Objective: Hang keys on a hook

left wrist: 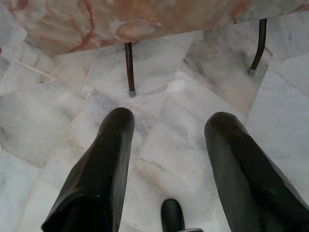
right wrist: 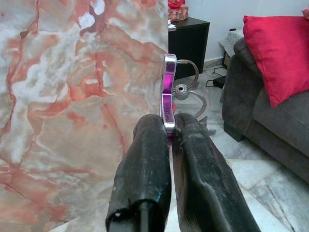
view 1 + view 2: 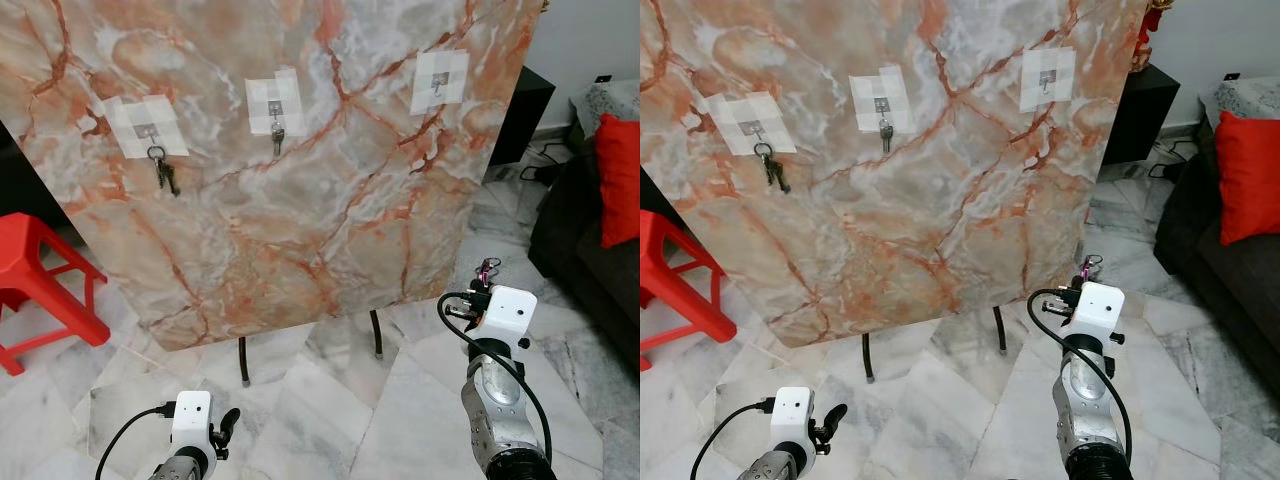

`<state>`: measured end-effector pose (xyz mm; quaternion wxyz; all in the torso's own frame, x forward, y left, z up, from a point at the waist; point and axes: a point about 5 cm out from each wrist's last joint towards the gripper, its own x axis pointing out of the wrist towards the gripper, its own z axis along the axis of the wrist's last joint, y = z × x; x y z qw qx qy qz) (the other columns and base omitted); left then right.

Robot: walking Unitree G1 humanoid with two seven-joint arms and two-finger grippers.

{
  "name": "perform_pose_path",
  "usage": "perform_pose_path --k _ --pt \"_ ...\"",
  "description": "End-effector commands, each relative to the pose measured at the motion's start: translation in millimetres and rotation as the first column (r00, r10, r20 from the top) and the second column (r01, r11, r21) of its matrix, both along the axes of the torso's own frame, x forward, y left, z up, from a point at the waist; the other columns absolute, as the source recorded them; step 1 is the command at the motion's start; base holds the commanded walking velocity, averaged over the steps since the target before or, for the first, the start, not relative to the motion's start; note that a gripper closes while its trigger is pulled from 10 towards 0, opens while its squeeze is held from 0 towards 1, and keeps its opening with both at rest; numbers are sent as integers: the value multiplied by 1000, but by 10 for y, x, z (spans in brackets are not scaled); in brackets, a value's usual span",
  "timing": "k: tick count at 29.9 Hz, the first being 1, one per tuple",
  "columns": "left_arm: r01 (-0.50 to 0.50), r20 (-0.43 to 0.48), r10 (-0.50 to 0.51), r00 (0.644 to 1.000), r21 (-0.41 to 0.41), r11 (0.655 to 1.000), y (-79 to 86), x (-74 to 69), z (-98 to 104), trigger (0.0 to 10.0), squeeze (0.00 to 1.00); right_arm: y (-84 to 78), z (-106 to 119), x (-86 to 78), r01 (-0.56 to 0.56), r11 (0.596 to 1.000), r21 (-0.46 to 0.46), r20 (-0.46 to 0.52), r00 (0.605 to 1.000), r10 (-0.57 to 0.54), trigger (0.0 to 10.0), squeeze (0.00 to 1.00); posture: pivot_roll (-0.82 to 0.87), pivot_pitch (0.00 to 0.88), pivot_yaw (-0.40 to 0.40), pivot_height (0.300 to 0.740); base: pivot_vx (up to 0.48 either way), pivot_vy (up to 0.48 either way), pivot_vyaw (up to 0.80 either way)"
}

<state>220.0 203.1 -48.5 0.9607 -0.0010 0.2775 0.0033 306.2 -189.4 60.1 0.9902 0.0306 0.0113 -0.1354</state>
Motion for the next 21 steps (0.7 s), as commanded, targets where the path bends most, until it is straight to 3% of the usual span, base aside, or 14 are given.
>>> perform_pose_path --k 1,21 --pt "-9 -35 8 999 -4 1000 7 -67 -51 10000 0 13 32 9 -6 1000 -7 14 1000 6 10000 0 83 87 10 740 247 0 0" --pt "-8 -40 8 999 1 1000 28 -71 -52 10000 0 39 6 9 -12 1000 -5 -3 1000 12 10000 0 84 82 14 740 263 0 0"
